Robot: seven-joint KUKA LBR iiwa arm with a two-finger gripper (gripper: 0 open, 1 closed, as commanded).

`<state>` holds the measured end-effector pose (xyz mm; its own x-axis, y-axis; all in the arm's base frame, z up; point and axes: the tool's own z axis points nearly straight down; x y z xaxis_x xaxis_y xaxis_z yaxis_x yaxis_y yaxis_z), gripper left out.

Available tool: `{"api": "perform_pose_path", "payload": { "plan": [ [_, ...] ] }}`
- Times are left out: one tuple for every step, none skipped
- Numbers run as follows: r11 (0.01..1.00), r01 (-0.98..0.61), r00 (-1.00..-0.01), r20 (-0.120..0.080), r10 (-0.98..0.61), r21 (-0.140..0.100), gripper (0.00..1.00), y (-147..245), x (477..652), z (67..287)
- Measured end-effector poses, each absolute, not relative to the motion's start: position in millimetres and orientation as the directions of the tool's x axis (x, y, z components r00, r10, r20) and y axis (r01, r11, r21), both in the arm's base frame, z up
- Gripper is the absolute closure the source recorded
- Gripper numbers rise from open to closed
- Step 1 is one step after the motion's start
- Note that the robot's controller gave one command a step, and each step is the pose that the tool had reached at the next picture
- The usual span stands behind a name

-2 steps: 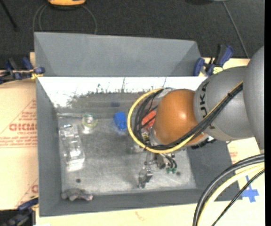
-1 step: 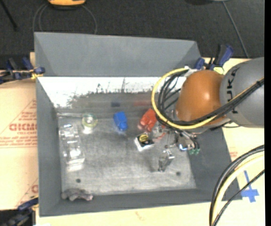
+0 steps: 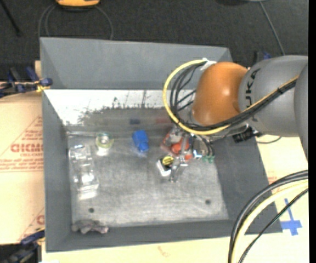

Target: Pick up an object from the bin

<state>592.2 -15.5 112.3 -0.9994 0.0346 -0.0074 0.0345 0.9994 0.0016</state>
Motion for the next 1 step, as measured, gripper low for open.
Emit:
{"api": "perform_pose_path", "payload": {
  "plan": [
    [0.992,-0.125,-0.992,-0.015,-0.125,-0.002,0.00,-20.6,578.3,74.4]
  ]
}}
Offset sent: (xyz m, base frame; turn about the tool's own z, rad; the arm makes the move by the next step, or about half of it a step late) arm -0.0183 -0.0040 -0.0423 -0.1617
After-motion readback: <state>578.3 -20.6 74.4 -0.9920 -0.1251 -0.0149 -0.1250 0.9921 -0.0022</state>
